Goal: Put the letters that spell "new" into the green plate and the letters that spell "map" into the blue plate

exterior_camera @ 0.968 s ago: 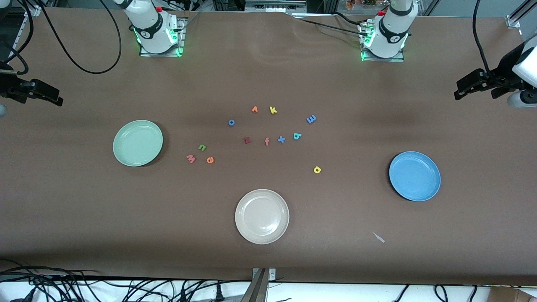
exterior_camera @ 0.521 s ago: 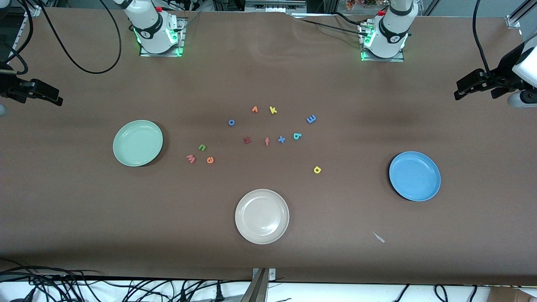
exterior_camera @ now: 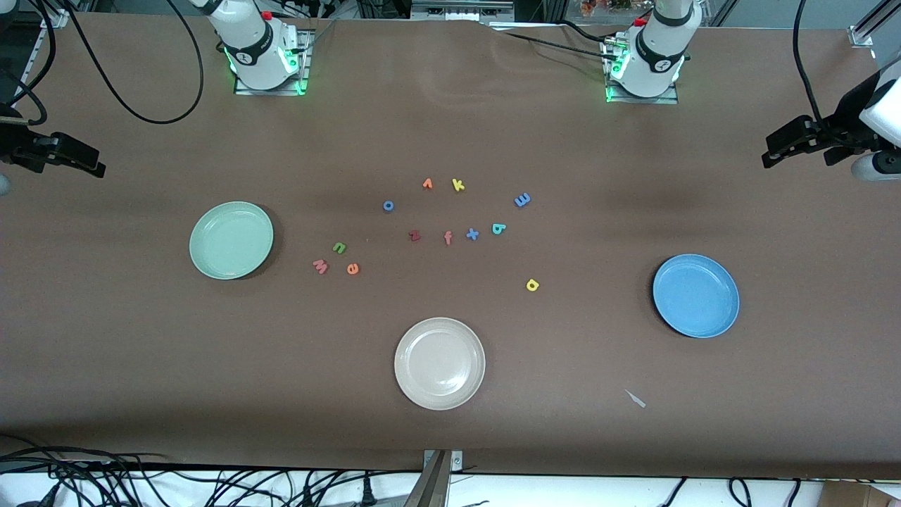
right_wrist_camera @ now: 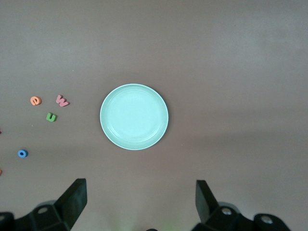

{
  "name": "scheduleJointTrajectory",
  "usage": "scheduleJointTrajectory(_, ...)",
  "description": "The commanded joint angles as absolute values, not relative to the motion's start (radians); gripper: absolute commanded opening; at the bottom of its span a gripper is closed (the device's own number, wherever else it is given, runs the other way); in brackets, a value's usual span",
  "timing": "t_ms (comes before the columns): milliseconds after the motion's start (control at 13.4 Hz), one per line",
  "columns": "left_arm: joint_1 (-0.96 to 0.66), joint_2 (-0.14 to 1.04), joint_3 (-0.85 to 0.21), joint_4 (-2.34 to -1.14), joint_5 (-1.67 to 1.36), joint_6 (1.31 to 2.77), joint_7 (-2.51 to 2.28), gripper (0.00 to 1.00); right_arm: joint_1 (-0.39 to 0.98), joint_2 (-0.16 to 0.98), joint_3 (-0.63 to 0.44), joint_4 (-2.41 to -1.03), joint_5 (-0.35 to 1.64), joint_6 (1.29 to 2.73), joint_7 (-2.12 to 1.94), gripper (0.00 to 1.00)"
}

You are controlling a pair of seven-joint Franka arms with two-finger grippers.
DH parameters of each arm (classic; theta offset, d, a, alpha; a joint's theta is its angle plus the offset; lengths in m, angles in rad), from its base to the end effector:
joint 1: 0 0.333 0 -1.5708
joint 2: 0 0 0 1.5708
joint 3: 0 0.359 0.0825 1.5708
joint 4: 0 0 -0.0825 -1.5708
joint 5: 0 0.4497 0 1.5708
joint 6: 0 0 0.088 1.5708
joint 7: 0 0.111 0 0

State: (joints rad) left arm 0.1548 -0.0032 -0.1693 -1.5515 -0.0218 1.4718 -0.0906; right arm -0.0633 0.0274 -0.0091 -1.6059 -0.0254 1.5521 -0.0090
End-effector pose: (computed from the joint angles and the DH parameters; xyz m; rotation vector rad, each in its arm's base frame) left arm 0.6083 -0.0116 0.6675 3.1199 0.1167 -0.1211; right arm 0.6231 -0.0480 0.6261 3.1151 -0.0979 -0.1281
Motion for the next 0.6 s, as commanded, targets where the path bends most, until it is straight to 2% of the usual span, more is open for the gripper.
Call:
scheduleJointTrajectory(0,0.156,-0.008,-0.169,-1.555,-0.04,1.463,-0.069,1.0,-0.072,0.006,-0.008,-1.62,-0.011,1.546,-0.023,1.0)
scheduleJointTrajectory(521,0.156,-0.008,-0.169,-1.555,-0.04,1.463,-0.069,1.0,-0.072,0.006,-0.014,-1.621,-0.011,1.536,-0.023,1.0)
